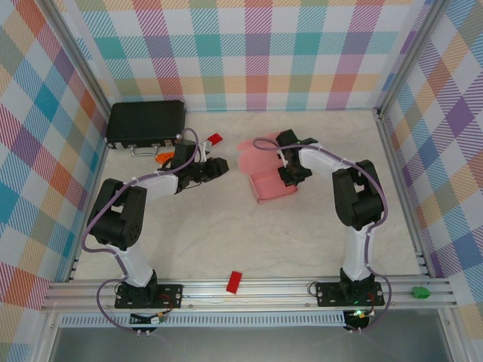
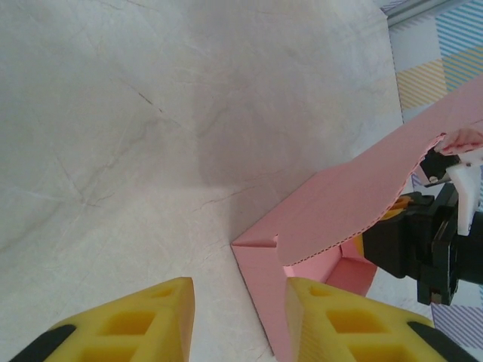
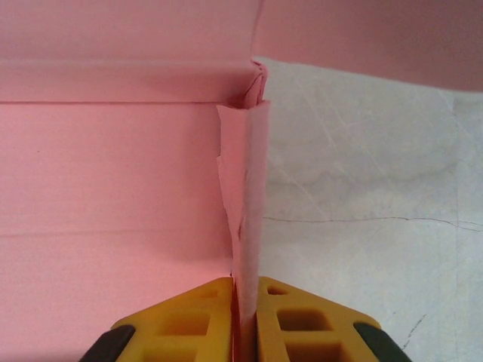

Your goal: Fold the paper box

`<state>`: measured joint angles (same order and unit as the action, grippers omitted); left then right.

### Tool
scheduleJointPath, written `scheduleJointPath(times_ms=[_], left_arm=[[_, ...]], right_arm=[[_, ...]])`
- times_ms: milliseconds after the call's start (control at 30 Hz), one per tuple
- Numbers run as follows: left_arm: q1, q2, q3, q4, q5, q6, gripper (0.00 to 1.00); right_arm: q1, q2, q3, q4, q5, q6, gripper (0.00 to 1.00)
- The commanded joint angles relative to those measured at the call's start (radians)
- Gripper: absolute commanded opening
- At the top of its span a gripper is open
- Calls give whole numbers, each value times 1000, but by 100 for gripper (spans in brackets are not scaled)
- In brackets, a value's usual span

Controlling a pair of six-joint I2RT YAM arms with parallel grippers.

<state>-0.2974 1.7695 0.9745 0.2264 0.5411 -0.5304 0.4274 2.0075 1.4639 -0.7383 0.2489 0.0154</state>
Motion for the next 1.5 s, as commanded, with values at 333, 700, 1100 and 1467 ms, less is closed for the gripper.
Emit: scheduleJointPath(times_ms=[333,700,1100,1467], left_arm=[[-29,-100,-138,325,111,218,51],[-69,23,-1,229,71,436,49],[-72,90,62,195,76,446,26],[-92,28,54,46,11,588,2]], right_arm=[[24,25,-13,-26,-11,20,14],[36,25,-10,-30,-14,25,14],[49,28,-2,-36,-26,26,14],[53,18,-9,-35,-20,2,14]])
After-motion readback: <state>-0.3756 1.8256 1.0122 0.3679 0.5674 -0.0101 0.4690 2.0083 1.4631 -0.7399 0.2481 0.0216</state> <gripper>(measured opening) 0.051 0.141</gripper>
